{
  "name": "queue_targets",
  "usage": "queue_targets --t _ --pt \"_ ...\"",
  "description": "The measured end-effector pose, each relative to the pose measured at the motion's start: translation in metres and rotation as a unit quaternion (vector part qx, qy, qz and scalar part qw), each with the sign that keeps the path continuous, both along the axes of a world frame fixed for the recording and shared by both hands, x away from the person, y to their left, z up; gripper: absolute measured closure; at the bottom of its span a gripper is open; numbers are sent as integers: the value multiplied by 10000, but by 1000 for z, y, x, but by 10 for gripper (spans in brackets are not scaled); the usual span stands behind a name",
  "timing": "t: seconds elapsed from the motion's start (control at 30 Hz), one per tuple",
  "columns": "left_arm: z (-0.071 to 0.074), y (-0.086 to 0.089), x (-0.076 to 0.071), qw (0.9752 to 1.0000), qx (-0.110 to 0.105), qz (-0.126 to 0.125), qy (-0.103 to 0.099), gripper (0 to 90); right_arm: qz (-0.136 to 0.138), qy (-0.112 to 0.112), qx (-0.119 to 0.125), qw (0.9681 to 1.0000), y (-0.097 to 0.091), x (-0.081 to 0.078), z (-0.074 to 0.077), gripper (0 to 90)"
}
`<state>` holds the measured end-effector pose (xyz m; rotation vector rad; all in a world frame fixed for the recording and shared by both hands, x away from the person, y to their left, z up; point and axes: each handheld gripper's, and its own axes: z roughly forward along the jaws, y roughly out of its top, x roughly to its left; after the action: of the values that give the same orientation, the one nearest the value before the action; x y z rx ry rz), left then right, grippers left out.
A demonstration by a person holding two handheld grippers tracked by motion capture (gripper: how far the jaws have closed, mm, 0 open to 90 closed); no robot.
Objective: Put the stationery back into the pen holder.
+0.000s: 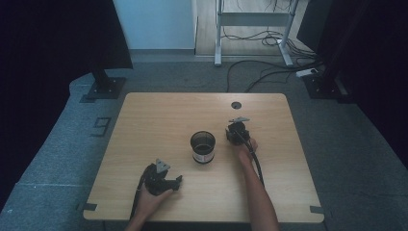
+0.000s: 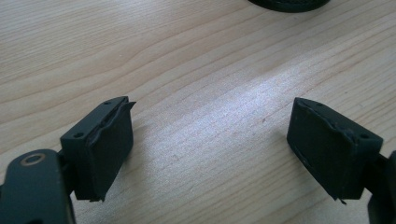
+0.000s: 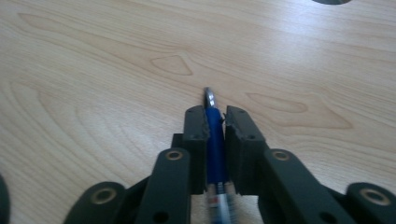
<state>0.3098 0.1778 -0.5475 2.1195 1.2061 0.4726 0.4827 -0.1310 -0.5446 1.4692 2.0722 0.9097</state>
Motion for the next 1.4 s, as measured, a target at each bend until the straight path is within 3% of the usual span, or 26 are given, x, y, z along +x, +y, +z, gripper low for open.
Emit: queue_targets --t 0.07,0.13,0.23,0.4,0.6,0.7,0.83,1.07,1.4 --pt "0 0 0 10000 -2 -1 3 147 24 6 -1 10000 -2 0 0 789" --pt "0 0 0 10000 -1 0 2 148 38 -91 -200 9998 -3 -1 0 791" --pt "0 0 0 10000 3 -5 9 147 6 -238 -18 9997 -9 -5 9 792" --pt "0 0 0 10000 2 -3 10 147 24 -595 287 9978 -20 -19 39 792" --pt "0 0 0 10000 5 -5 7 147 36 -931 627 9937 -31 -37 63 792" --pt "0 0 0 10000 3 -6 8 148 43 -1089 928 9897 -37 -45 70 792" --pt "0 0 0 10000 4 -5 10 148 113 -1267 1141 9853 -39 -54 78 792" --pt "0 0 0 10000 6 -3 11 148 240 -1459 1370 9795 -36 -64 89 791" --pt "0 0 0 10000 0 2 7 148 478 -1730 1495 9723 -22 -72 112 791"
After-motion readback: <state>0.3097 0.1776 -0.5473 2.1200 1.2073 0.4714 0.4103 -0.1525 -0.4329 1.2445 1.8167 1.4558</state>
